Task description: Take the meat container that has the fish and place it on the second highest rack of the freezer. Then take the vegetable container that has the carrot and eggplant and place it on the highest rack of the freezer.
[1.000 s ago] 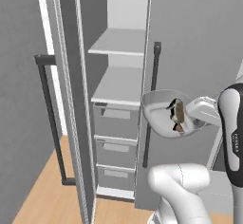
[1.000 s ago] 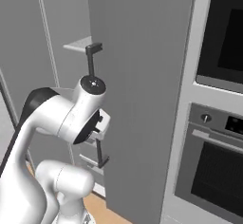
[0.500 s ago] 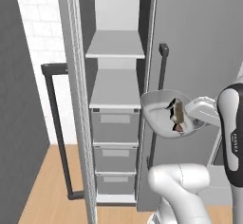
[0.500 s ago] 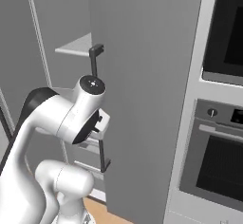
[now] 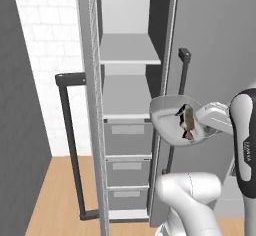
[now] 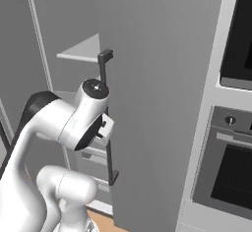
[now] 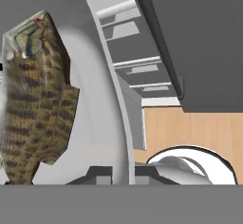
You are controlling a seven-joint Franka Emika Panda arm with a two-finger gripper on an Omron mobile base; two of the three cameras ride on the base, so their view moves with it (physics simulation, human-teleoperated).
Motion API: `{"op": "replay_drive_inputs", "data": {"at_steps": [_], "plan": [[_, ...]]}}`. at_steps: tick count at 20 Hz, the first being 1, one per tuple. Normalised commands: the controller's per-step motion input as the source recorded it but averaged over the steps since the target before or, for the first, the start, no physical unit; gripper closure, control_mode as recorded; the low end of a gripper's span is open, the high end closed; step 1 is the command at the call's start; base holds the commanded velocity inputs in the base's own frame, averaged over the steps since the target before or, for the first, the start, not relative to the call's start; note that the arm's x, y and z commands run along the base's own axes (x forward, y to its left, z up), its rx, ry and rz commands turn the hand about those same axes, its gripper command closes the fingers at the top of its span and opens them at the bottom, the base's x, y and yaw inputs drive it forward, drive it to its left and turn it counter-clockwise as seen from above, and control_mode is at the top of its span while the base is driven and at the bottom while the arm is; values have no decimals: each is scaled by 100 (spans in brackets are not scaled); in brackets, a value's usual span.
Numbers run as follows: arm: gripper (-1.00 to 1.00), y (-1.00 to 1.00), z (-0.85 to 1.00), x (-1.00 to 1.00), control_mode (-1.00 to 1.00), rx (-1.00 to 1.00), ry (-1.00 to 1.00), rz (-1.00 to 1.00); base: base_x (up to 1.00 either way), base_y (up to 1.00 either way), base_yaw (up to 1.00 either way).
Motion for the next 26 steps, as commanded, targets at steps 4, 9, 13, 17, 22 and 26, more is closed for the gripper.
{"op": "replay_drive_inputs", "data": {"at_steps": [4, 9, 13, 17, 22, 26], "plan": [[100, 0, 0, 0, 100, 0, 0, 0, 46, 18, 0], [100, 0, 0, 0, 100, 0, 0, 0, 22, 23, 0], [100, 0, 0, 0, 100, 0, 0, 0, -12, 13, 8], [100, 0, 0, 0, 100, 0, 0, 0, -5, 17, 17], [100, 0, 0, 0, 100, 0, 0, 0, -29, 6, 18], [100, 0, 0, 0, 100, 0, 0, 0, -3, 18, 1]]}}
